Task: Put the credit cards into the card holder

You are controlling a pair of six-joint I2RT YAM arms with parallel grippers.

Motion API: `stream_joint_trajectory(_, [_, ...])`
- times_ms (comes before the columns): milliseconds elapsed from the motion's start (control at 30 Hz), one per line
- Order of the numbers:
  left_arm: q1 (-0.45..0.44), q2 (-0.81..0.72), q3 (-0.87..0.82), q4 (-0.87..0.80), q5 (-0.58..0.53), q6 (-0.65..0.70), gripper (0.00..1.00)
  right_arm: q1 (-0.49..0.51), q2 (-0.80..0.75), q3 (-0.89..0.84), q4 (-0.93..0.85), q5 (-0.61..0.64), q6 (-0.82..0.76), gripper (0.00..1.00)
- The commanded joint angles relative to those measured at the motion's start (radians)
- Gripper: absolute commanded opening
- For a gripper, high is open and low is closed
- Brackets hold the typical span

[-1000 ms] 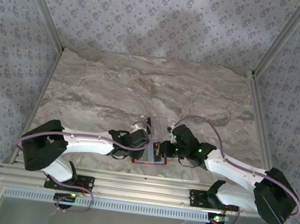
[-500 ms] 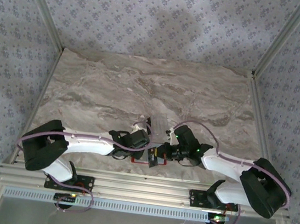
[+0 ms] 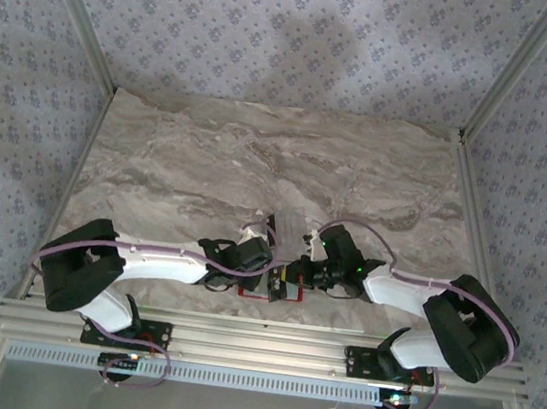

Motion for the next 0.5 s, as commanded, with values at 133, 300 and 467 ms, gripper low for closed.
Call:
stream_joint_trajectory(133, [-0.006, 0.018, -0.036, -0.022, 0.003, -0.008, 0.36, -0.01, 0.086, 0.044, 0.05, -0.023, 0.016, 0.0])
stream_joint_trajectory(300, [-0.006, 0.003, -0.046, -0.02, 0.004, -0.008, 0.35, -0.001, 0.107, 0.044, 0.073, 0.021, 0.022, 0.0])
stream_joint_trajectory(467, [-0.006, -0.022, -0.063, -0.021, 0.003, -0.011, 0.36, 0.025, 0.076, 0.036, 0.042, 0.115, 0.016, 0.0])
